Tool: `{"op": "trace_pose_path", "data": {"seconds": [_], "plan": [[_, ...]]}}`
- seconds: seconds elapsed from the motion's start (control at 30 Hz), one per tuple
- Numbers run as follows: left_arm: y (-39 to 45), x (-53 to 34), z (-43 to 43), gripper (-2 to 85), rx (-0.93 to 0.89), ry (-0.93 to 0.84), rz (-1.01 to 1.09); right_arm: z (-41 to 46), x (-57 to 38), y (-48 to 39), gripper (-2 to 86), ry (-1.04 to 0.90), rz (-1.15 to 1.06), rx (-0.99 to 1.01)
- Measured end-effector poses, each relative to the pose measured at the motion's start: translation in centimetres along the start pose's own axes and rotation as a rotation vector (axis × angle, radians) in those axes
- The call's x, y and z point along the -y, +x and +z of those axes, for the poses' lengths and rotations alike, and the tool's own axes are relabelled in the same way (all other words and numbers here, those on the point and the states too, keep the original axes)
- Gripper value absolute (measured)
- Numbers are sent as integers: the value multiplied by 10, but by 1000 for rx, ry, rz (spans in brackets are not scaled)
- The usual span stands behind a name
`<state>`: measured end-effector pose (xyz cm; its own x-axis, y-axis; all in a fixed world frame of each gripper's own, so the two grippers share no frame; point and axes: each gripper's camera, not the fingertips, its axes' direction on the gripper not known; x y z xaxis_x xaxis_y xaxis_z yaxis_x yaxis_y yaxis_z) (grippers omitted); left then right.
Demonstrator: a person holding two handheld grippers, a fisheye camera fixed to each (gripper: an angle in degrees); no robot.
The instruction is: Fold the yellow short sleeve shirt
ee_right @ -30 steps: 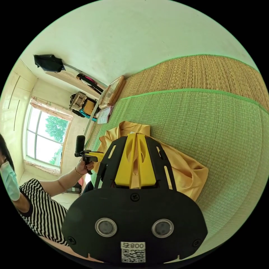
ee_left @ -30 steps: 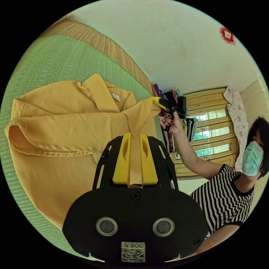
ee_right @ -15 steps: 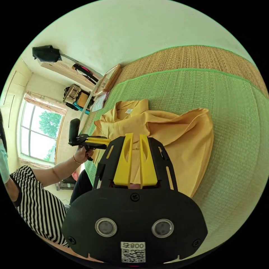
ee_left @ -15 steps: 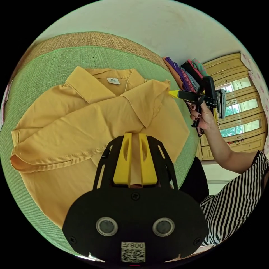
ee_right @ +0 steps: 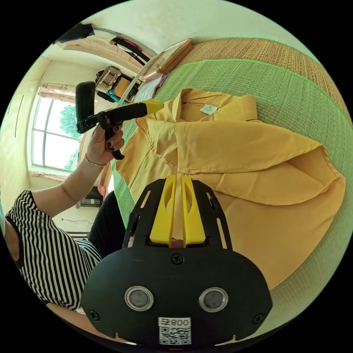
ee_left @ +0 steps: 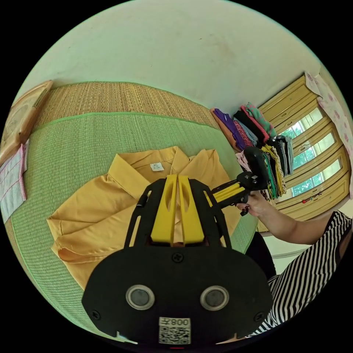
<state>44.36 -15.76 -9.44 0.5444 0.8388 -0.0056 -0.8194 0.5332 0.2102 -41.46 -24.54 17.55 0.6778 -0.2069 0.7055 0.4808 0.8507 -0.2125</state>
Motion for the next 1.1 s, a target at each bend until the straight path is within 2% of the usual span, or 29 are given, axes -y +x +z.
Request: {"op": "trace_pose_path", "data": {"seconds": [0.1, 0.17, 0.23, 0.37, 0.43, 0.6, 0.73, 0.87, 1.0, 1.1], "plan": [[21, 5, -3, 37, -1, -54, 74, 0, 11, -12, 11, -13, 0, -103], [36, -2, 5, 66, 37, -137, 130, -6, 13, -18, 12, 5, -5, -105], [54, -16, 20, 79, 103, -246, 197, -13, 13, -22, 15, 27, -1, -102], [75, -24, 34, 53, 307, -335, 291, -23, 15, -34, 21, 37, -7, -92], [86, -21, 28, 20, 375, -314, 323, -29, 16, -40, 21, 46, -17, -101], [97, 1, -9, 5, 369, -206, 336, -68, 23, -71, 21, 125, -75, -175], [76, 36, -37, 4, 375, -121, 260, -100, 43, -83, 31, 178, -88, -175], [48, 47, -43, 6, 365, -112, 180, -137, 43, -116, 36, 259, -130, -230], [34, 27, -50, 9, 386, -59, 144, -126, 44, -149, 17, 222, -197, -318], [23, 9, -53, 12, 368, -58, 117, -124, 75, -142, 7, 178, -162, -443]]}}
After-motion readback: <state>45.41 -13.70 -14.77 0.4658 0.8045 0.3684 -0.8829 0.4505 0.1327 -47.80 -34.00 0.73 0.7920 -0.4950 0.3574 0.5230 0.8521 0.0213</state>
